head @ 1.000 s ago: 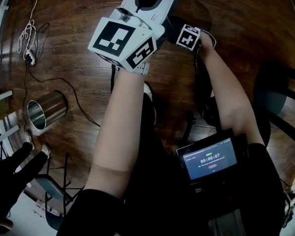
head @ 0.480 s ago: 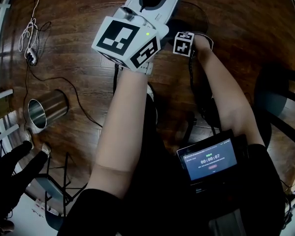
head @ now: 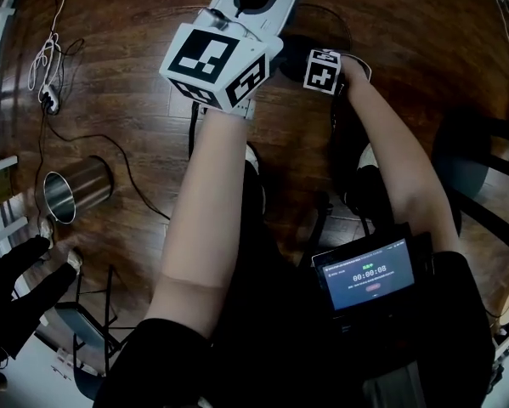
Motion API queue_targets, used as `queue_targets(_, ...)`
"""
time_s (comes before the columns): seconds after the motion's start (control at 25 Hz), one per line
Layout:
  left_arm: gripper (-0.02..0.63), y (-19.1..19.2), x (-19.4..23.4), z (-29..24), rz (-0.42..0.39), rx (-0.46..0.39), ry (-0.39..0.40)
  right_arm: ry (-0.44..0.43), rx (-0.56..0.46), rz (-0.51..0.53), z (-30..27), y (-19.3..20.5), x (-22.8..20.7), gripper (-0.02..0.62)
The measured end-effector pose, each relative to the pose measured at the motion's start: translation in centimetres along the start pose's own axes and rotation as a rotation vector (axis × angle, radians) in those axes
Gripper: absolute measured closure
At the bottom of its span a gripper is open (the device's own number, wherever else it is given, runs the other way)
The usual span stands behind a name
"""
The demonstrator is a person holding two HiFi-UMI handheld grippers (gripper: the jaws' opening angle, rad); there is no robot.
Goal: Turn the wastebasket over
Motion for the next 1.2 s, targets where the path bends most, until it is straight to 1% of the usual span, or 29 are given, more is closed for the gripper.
queue_targets(0.12, 0.606, 0.7, 0.2, 0.3, -0.005, 0.032, 0.002, 0.017, -0.083, -0.027, 2.4, -1.2, -0.4, 0.466)
queue_targets(0.2, 0.606, 1.0, 0.3, 0.5, -0.001, 0.039, -0.001, 0.044, -0.196, -0.085, 4.5, -2.5, -1.0, 0.468)
queue_targets(0.24, 0.606, 1.1, 0.3, 0.6, 0.002, 0.041, 0.000, 0.073, -0.277, -0.125, 5.9, -3.2, -1.7, 0.480)
queue_targets(0.28, 0.606, 1.3, 0.1, 0.7, 0.003, 0.046, 0.005, 0.117, -0.371, -0.164, 7.7, -4.1, -2.4, 0.510)
queue_targets(0.32, 0.606, 1.6, -0.2, 0.8, 0.002, 0.055, 0.013, 0.172, -0.473, -0.197, 9.9, -5.0, -3.3, 0.559)
queue_targets(0.36, 0.606, 1.9, -0.6, 0.8, -0.003, 0.067, 0.024, 0.227, -0.578, -0.227, 12.4, -5.9, -4.2, 0.574)
queue_targets(0.48, 0.606, 2.1, -1.9, 0.9, -0.021, 0.086, 0.053, 0.366, -0.860, -0.314, 20.2, -7.3, -5.9, 0.586)
queue_targets(0.56, 0.606, 1.5, -3.0, 0.9, -0.023, 0.074, 0.069, 0.446, -1.013, -0.369, 25.2, -7.6, -6.2, 0.586)
queue_targets(0.64, 0.606, 0.7, -4.0, 1.0, -0.020, 0.056, 0.087, 0.494, -1.135, -0.411, 29.5, -8.0, -5.8, 0.586)
queue_targets(0.72, 0.606, 0.1, -4.8, 1.3, -0.028, 0.051, 0.104, 0.519, -1.205, -0.417, 32.5, -8.6, -4.9, 0.586)
queue_targets(0.8, 0.606, -0.2, -5.2, 1.4, -0.037, 0.051, 0.110, 0.536, -1.241, -0.403, 34.6, -9.0, -4.0, 0.586)
queue_targets(0.96, 0.606, -0.2, -5.6, 1.6, -0.006, 0.043, 0.097, 0.569, -1.275, -0.385, 37.1, -9.0, -2.7, 0.586)
queue_targets(1.08, 0.606, 0.8, -6.2, 1.7, -0.006, 0.078, 0.099, 0.576, -1.296, -0.405, 37.8, -8.7, -2.0, 0.586)
queue_targets(1.2, 0.606, 1.2, -7.2, 2.0, -0.002, 0.089, 0.106, 0.580, -1.303, -0.402, 38.1, -8.4, -1.2, 0.586)
Point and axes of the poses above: the fingertips, and each gripper's own axes: z backward along the fingers, x to its left, y out of its underside, the point moved 1 cm from there along z, backward along the fingers, and after that the axes turned 12 degrees about -x, right-handed, at the moved point
